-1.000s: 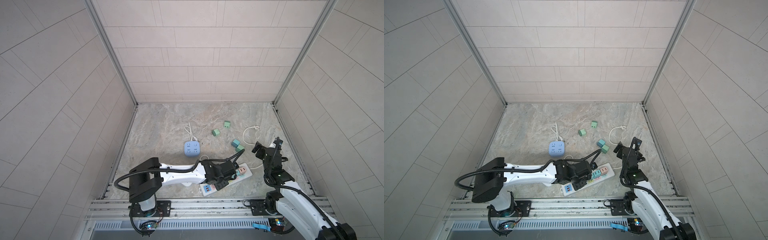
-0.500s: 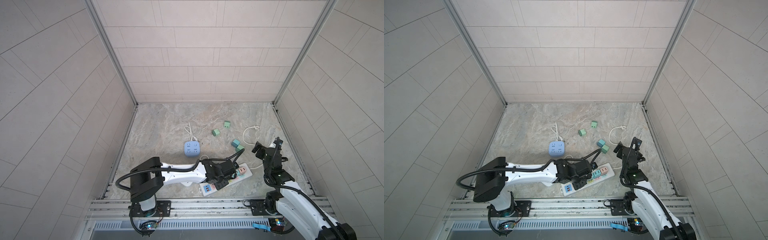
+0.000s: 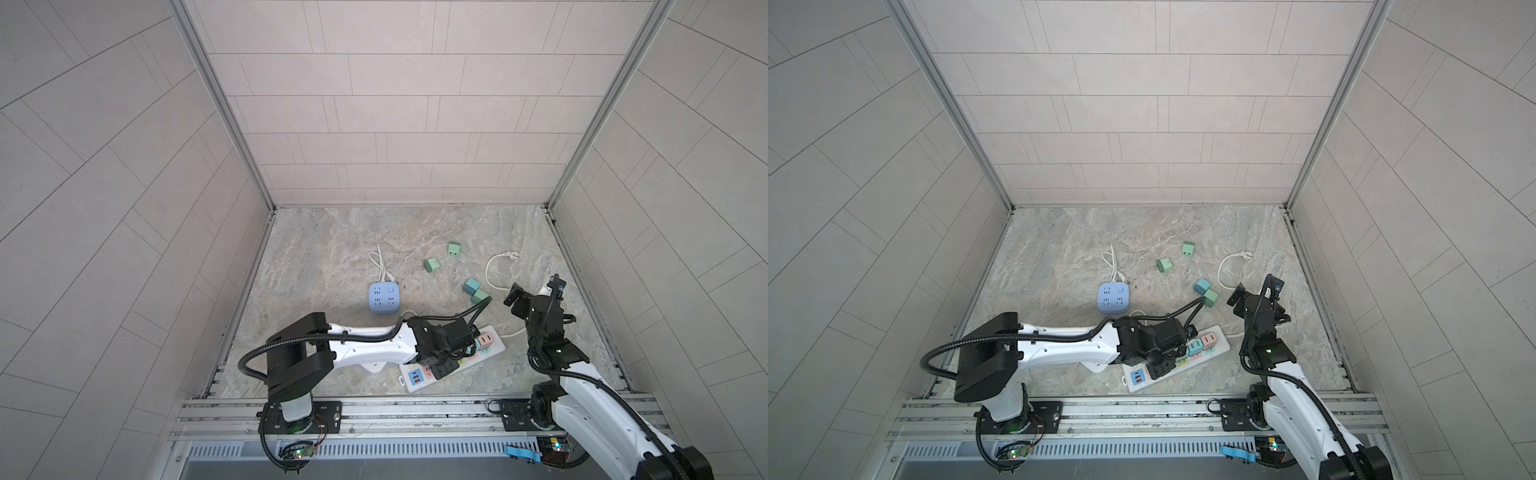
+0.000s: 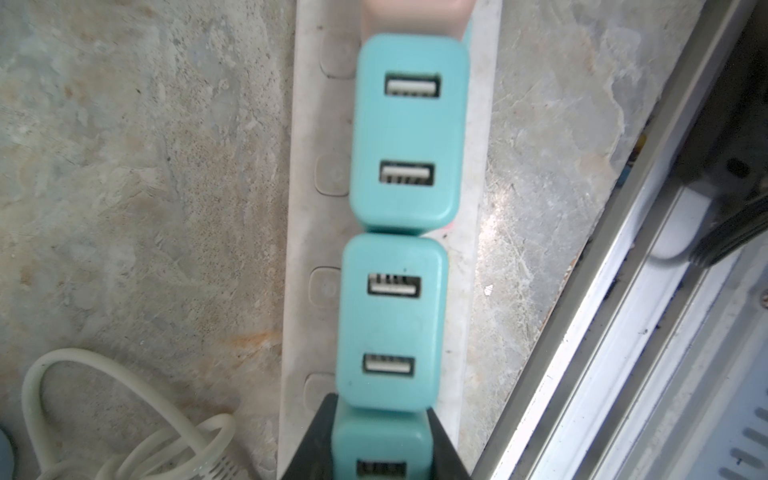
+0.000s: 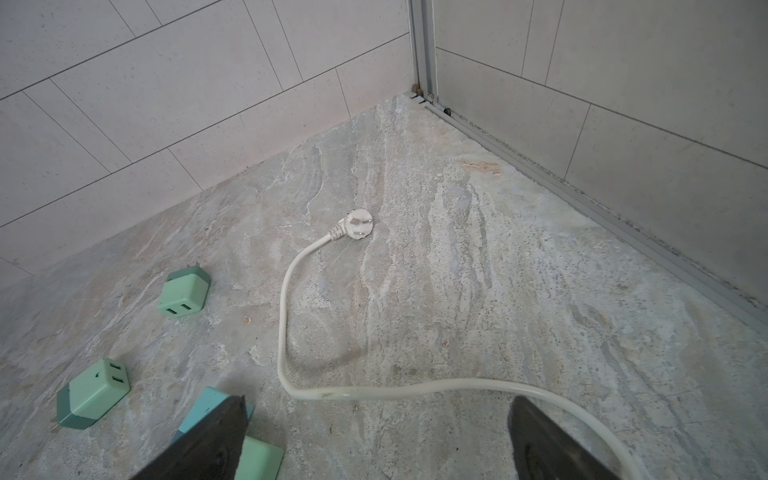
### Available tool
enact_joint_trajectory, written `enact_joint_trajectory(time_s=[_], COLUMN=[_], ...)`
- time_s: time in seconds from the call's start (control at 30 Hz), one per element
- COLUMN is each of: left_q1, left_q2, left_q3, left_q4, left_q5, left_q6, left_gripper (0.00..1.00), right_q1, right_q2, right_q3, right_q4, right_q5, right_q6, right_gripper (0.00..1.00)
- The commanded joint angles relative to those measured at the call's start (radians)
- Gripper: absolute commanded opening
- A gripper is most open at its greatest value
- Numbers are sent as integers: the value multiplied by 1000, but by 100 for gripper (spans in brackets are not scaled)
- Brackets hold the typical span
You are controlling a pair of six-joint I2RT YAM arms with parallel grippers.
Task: Insert the plug
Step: 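Lower the teal adapter into the socket beside the other teal adapters, then open the left gripper and lift away while the right arm reaches forward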
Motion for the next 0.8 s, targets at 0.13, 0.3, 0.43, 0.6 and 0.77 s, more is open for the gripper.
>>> enact_joint_trajectory(time_s=[0.13, 0.3, 0.43, 0.6, 0.77], left_q1=[6, 6, 7, 8, 8], left_q2=[86, 60, 28, -45, -168], left_q3=[-22, -28, -20, -17, -47], left_q4=[50, 53, 37, 26, 50], left_q5=[21, 1, -24, -75, -96], left_q6=[15, 14, 14, 18, 27], left_gripper=[0, 3, 28, 58, 71], right_q1=[-4, -5, -4, -4, -3], right_q2=[-11, -10, -11, -9, -6], right_q3=[-1, -1, -1, -1, -1], right_q4=[-15, -15, -14, -14, -11], right_q5=[18, 19, 18, 18, 18], right_q6=[16, 17, 17, 17, 17], right_gripper=[100, 100, 100, 100, 100])
